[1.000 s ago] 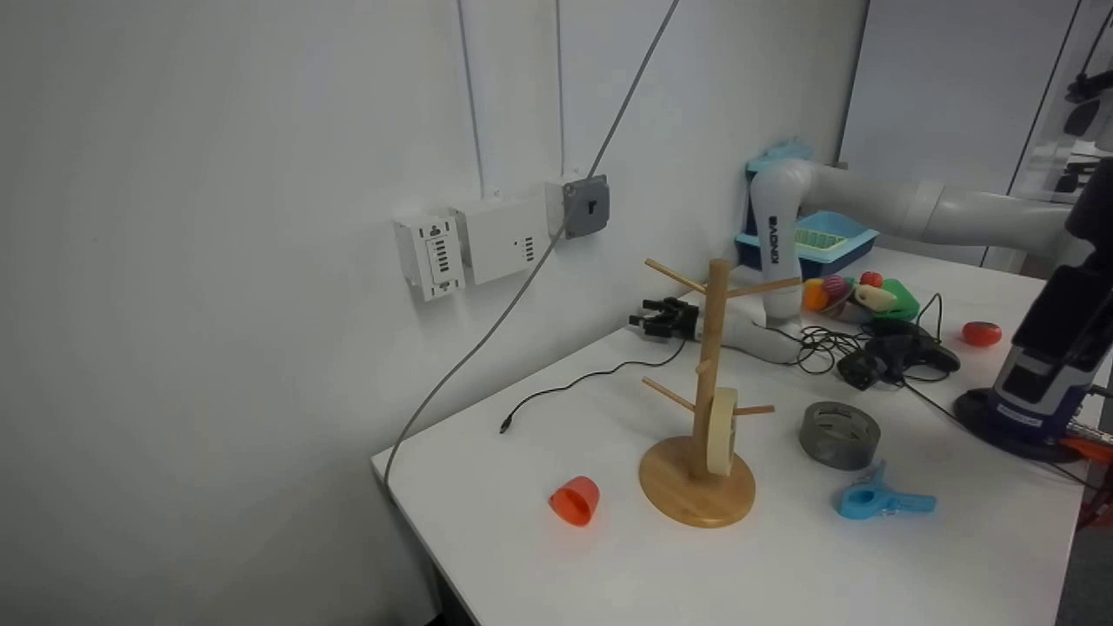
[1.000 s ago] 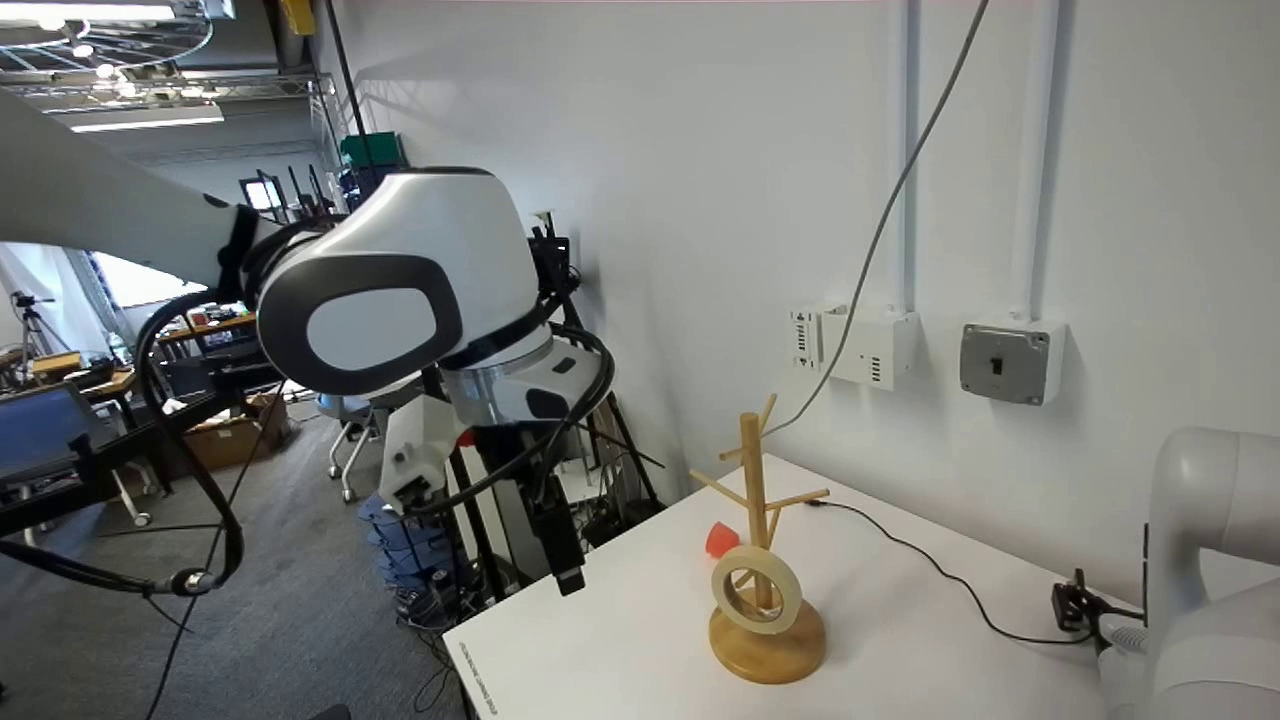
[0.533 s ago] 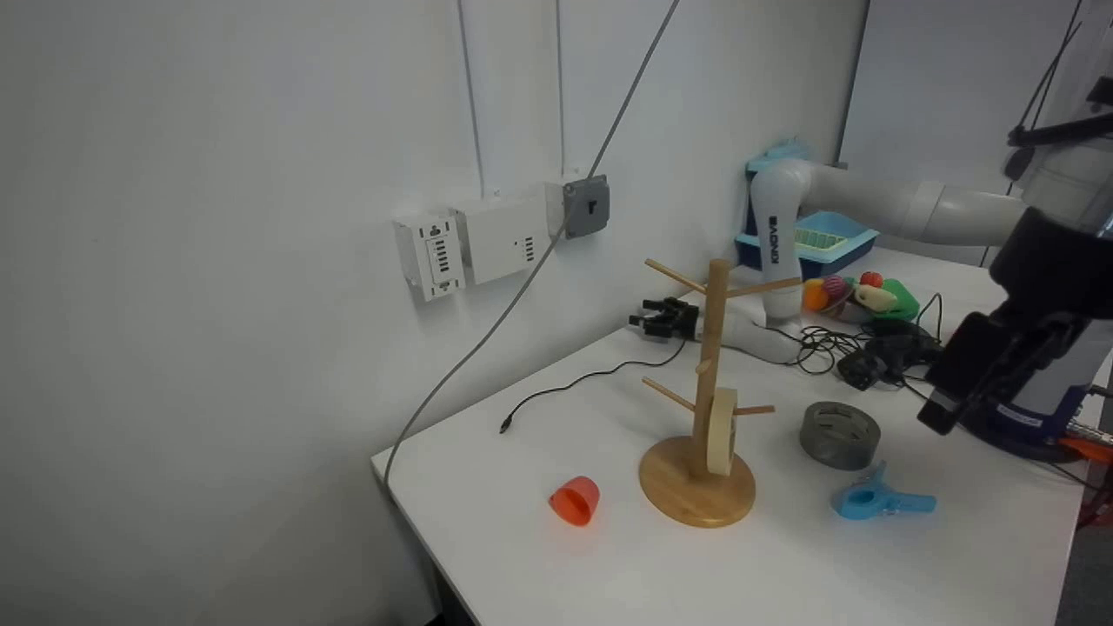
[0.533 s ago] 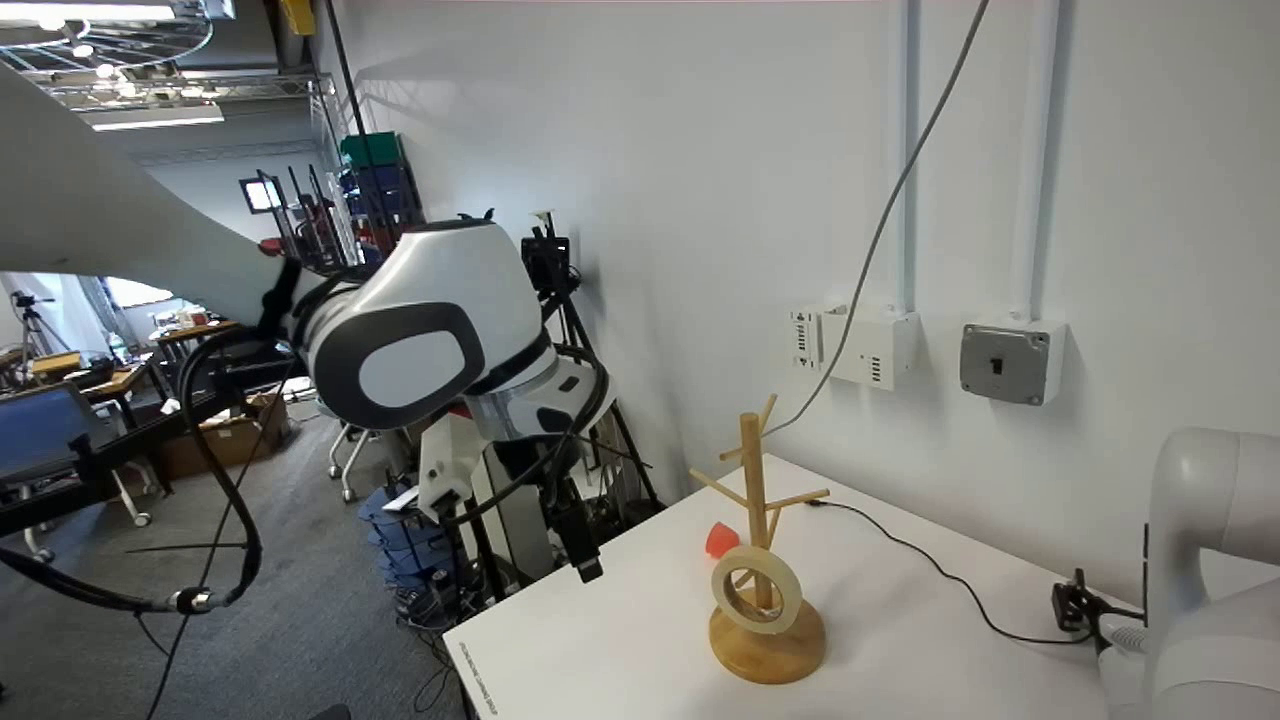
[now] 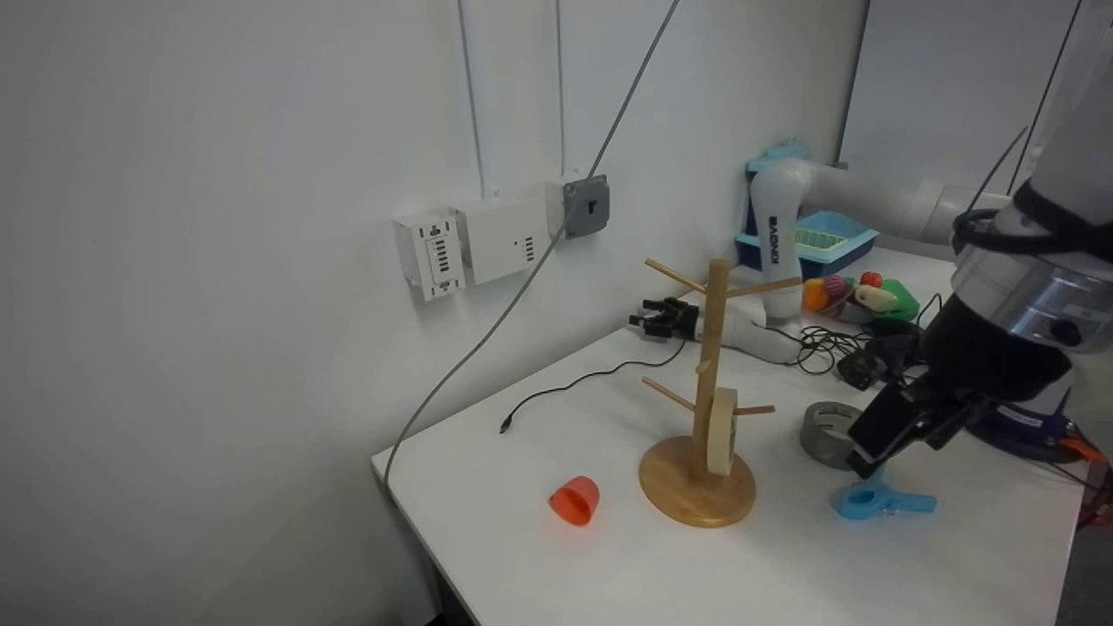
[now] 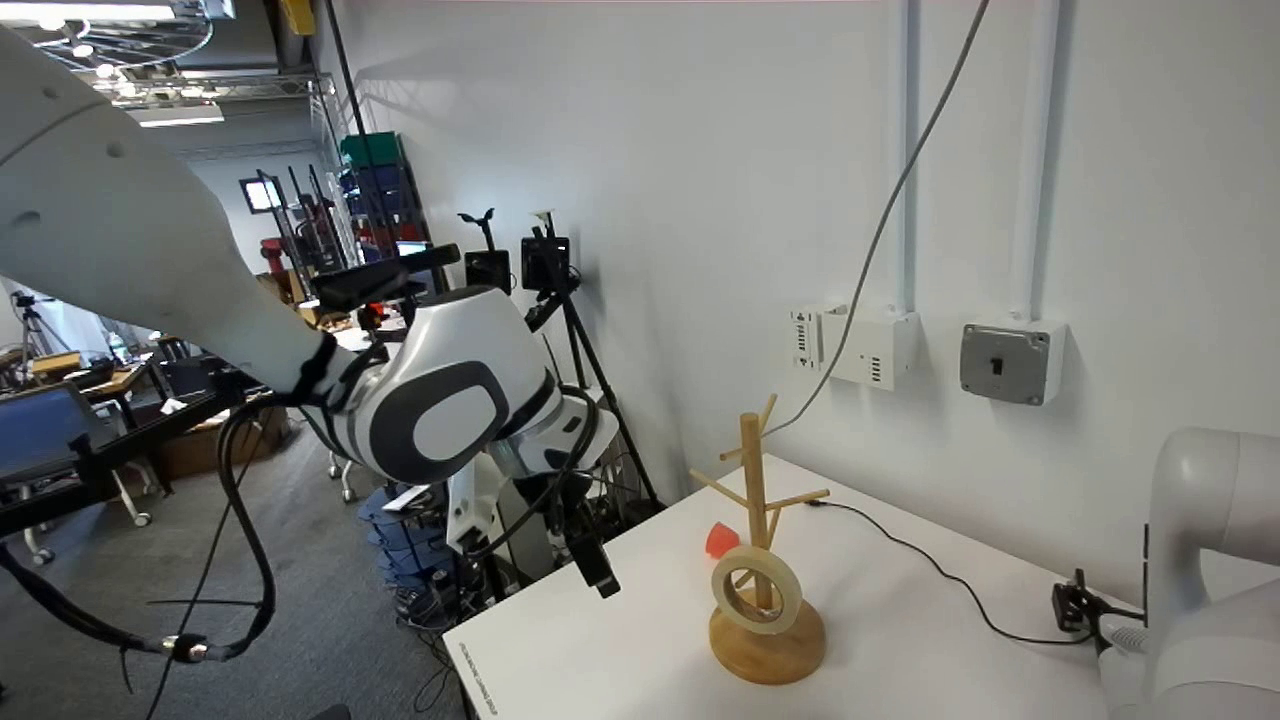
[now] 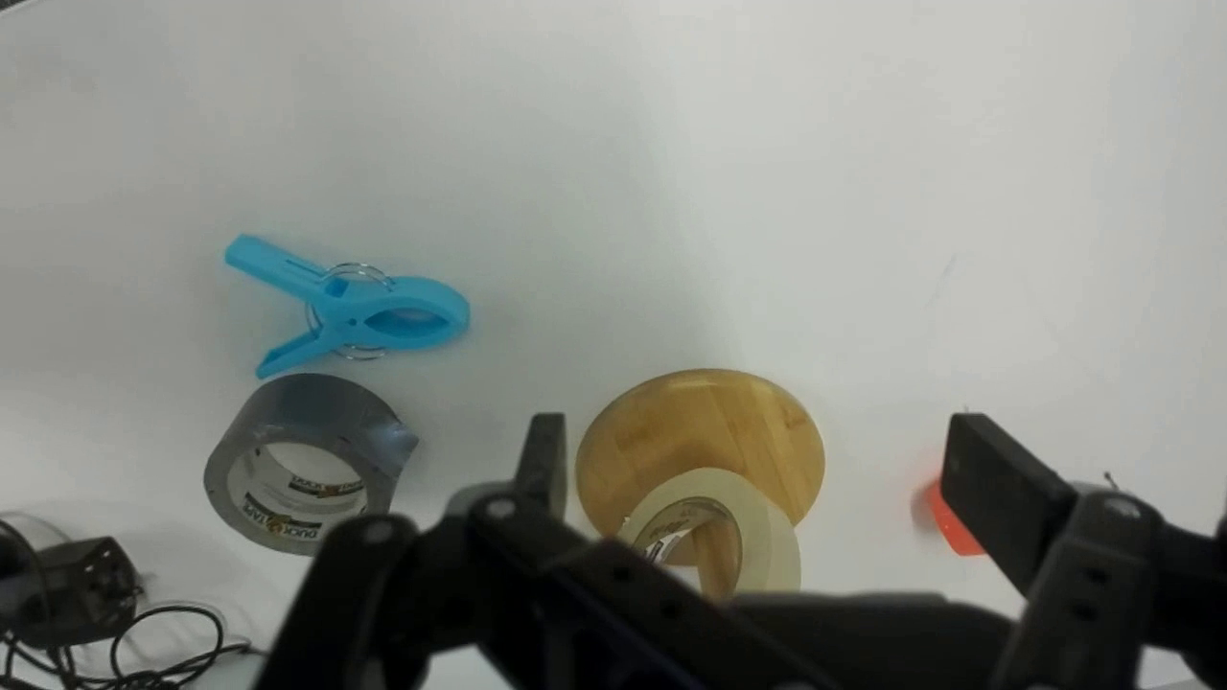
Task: Remove the tape off of the wooden holder then put the dark brown tape on the bottom position of the wooden holder then put the peg on the top position of the wooden holder
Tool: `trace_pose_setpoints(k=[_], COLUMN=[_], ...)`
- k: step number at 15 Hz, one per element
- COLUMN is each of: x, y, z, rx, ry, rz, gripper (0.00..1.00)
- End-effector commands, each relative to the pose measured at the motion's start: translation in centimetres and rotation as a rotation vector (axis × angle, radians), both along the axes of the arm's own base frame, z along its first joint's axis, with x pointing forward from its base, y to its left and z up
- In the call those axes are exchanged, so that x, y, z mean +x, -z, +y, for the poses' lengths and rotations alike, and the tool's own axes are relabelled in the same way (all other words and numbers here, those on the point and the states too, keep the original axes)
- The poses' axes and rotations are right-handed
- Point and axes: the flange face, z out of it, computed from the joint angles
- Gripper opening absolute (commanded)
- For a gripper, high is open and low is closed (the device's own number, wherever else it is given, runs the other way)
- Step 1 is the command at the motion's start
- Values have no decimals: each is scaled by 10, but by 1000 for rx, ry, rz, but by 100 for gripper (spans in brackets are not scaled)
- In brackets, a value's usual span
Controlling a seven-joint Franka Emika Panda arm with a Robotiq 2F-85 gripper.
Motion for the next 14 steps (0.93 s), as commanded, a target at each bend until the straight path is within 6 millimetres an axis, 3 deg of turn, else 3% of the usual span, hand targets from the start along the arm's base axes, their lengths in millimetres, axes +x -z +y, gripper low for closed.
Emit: trace_pose_setpoints(k=[1,3,8,14], x=[11,4,9,20], y=[15,14,19,31], z=[3,4,6,12], rx=[-26,-27,-31,-34], ry=[29,16,23,199], rz=[-44,-22,-25,-92], gripper=[100,100,100,100])
